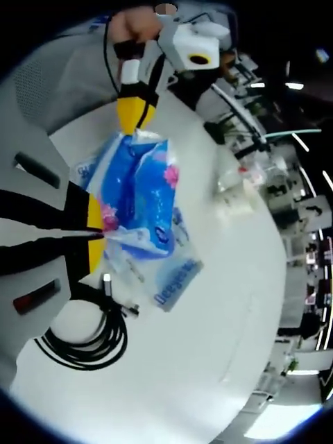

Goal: Arrange the tabletop items into an orderly group along one side of the table until the central work area is clear of visible clutter.

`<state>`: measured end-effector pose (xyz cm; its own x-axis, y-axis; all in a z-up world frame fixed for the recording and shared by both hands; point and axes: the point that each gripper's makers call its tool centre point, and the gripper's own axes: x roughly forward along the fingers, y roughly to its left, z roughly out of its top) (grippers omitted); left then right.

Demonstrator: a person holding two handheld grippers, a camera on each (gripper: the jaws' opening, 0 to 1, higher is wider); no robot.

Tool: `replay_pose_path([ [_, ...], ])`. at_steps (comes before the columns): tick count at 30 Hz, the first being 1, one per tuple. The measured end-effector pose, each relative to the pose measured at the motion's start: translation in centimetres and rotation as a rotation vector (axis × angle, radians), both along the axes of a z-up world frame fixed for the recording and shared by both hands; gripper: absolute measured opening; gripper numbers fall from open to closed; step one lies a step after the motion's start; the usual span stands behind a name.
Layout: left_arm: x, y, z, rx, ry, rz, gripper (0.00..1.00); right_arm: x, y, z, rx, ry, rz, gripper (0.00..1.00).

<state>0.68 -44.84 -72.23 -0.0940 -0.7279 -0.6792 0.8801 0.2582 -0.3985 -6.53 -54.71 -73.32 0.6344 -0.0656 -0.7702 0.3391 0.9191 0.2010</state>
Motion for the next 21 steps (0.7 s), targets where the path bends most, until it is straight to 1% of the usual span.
replay_pose_path([
  [7,-0.8,-1.7,0.4,-0.014,-0.004,-0.066,0.02,-1.4,-1.3,0.4,0.001,-0.023,-0.065,0.00],
  [9,-1.2,-2.5,0.4,-0.013,-0.020,-0.116,0.02,-1.9,-1.6,0.4,0.000,-0.024,-0.084,0.00],
  [14,-2.0,-4.0,0.9,-0.020,-0.041,-0.185,0.03,-3.1,-3.1,0.8,-0.012,-0.033,-0.139,0.00],
  [21,-3.3,-7.0,1.2,-0.039,-0.031,-0.255,0.03,-5.1,-5.1,1.2,-0.024,-0.043,-0.217,0.00],
])
